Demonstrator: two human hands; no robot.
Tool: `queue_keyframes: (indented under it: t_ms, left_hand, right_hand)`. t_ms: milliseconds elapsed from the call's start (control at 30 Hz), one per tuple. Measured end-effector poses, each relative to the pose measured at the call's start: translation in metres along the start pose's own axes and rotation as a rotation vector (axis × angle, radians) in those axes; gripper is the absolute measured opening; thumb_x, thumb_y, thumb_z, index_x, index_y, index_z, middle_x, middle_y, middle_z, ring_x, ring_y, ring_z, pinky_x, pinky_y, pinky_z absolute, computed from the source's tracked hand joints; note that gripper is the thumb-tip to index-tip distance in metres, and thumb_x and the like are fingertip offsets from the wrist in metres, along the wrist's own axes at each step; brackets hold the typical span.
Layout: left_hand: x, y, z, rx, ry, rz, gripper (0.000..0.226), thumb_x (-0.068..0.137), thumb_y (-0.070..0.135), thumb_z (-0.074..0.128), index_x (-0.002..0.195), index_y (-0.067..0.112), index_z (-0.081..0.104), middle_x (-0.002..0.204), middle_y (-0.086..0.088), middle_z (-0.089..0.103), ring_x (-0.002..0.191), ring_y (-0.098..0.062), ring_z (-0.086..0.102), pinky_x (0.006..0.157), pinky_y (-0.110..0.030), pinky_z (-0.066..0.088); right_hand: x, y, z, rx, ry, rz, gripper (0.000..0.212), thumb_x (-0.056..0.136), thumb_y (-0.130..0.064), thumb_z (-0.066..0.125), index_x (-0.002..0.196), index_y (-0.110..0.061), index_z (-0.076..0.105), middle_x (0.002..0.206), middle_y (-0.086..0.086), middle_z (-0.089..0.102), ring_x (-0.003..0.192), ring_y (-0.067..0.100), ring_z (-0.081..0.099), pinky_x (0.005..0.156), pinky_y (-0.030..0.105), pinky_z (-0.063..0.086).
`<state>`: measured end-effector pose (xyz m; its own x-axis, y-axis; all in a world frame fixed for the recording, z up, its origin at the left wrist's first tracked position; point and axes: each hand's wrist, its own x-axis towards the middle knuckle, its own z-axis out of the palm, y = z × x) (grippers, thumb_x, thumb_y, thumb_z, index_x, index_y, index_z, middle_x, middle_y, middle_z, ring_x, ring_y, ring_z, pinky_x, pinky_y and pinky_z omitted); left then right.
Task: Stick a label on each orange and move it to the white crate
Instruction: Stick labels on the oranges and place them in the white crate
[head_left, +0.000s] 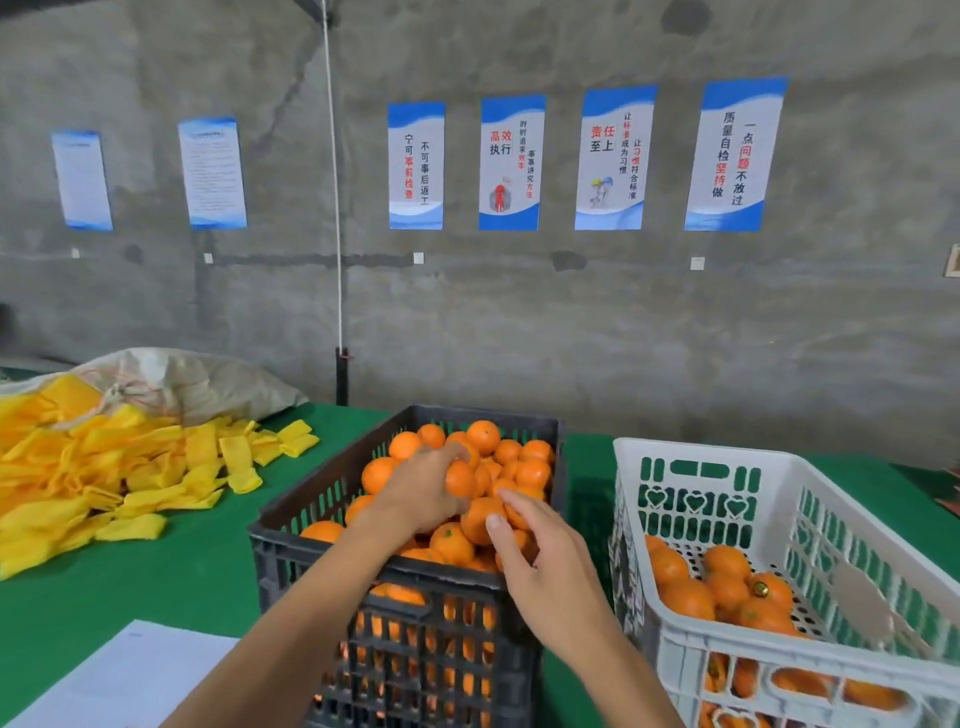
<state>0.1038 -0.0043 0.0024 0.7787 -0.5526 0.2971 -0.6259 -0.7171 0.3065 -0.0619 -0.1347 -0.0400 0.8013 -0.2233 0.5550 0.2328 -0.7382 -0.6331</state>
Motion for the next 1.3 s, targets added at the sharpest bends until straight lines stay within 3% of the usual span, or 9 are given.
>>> queue_keyframes:
  t_ms: [133, 333, 500, 567, 733, 833, 933, 1067, 1300]
  left_hand:
    - [-0.043, 0.047, -0.005, -0.432, 0.234, 0.351, 0.06, 0.083, 0.028, 0.085, 0.137, 0.033, 0.058, 0.13, 0.014, 0.062, 0.111, 0.003, 0.057, 0.089, -0.019, 0.048]
    - [-0.101, 0.114, 0.034, -0.553, 0.373, 0.517, 0.061, 0.088, 0.026, 0.083, 0.144, 0.023, 0.058, 0.142, 0.01, 0.057, 0.133, -0.002, 0.051, 0.105, -0.021, 0.047]
    - [-0.145, 0.128, 0.113, -0.634, 0.249, 0.471, 0.06, 0.089, 0.028, 0.08, 0.144, 0.028, 0.056, 0.143, 0.013, 0.054, 0.132, -0.009, 0.055, 0.097, -0.034, 0.058]
    - [-0.161, 0.125, 0.152, -0.696, 0.139, 0.398, 0.06, 0.088, 0.028, 0.08, 0.143, 0.031, 0.056, 0.141, 0.016, 0.052, 0.129, -0.008, 0.056, 0.095, -0.035, 0.058]
    - [-0.201, 0.102, 0.237, -0.81, -0.07, 0.119, 0.059, 0.088, 0.042, 0.081, 0.131, 0.063, 0.045, 0.137, 0.022, 0.047, 0.118, 0.004, 0.057, 0.09, -0.019, 0.056]
    - [-0.213, 0.095, 0.26, -0.96, -0.073, -0.004, 0.059, 0.083, 0.06, 0.078, 0.133, 0.066, 0.047, 0.139, 0.028, 0.046, 0.115, 0.007, 0.062, 0.085, -0.015, 0.056]
    - [-0.214, 0.091, 0.268, -0.957, -0.055, -0.061, 0.063, 0.083, 0.068, 0.072, 0.139, 0.064, 0.043, 0.136, 0.037, 0.042, 0.109, 0.004, 0.067, 0.084, -0.015, 0.057]
    - [-0.218, 0.094, 0.267, -0.932, -0.084, -0.041, 0.064, 0.087, 0.073, 0.065, 0.143, 0.063, 0.036, 0.139, 0.037, 0.035, 0.101, 0.006, 0.07, 0.083, -0.008, 0.053]
    - [-0.222, 0.096, 0.261, -0.851, -0.083, 0.014, 0.059, 0.093, 0.062, 0.06, 0.144, 0.063, 0.03, 0.141, 0.042, 0.026, 0.109, 0.019, 0.058, 0.086, -0.004, 0.048]
  right_hand:
    - [-0.005, -0.006, -0.017, 0.022, 0.183, -0.014, 0.052, 0.103, -0.055, 0.043, 0.151, -0.034, 0.043, 0.153, -0.018, 0.043, 0.141, -0.002, 0.037, 0.117, 0.03, 0.036]
    - [-0.059, 0.011, -0.059, 0.1, 0.376, -0.082, 0.047, 0.103, -0.031, 0.059, 0.149, -0.029, 0.049, 0.151, -0.017, 0.047, 0.14, 0.0, 0.042, 0.111, 0.015, 0.037]
    - [-0.131, 0.063, -0.067, 0.126, 0.271, 0.003, 0.049, 0.099, -0.048, 0.06, 0.145, -0.032, 0.055, 0.148, -0.023, 0.05, 0.139, 0.003, 0.045, 0.11, 0.015, 0.037]
    - [-0.158, 0.086, -0.06, 0.145, 0.209, 0.081, 0.042, 0.101, -0.045, 0.059, 0.141, -0.034, 0.059, 0.144, -0.025, 0.054, 0.136, 0.001, 0.049, 0.109, 0.018, 0.041]
    - [-0.221, 0.142, -0.047, 0.04, -0.044, 0.259, 0.029, 0.103, -0.033, 0.056, 0.13, -0.034, 0.066, 0.131, -0.031, 0.059, 0.125, -0.006, 0.054, 0.106, 0.027, 0.046]
    - [-0.249, 0.156, -0.051, -0.138, -0.283, 0.321, 0.057, 0.096, -0.064, 0.054, 0.142, -0.031, 0.057, 0.14, -0.039, 0.04, 0.133, -0.017, 0.035, 0.114, 0.016, 0.033]
    - [-0.267, 0.159, -0.058, -0.242, -0.399, 0.358, 0.079, 0.083, -0.088, 0.048, 0.147, -0.041, 0.049, 0.15, -0.041, 0.029, 0.137, -0.018, 0.025, 0.108, 0.003, 0.017]
    - [-0.269, 0.154, -0.056, -0.261, -0.334, 0.357, 0.066, 0.089, -0.076, 0.051, 0.142, -0.038, 0.057, 0.149, -0.037, 0.036, 0.136, -0.012, 0.032, 0.114, 0.012, 0.023]
    - [-0.269, 0.146, -0.047, -0.257, -0.25, 0.308, 0.052, 0.089, -0.061, 0.06, 0.126, -0.027, 0.072, 0.138, -0.029, 0.054, 0.123, -0.002, 0.047, 0.108, 0.017, 0.035]
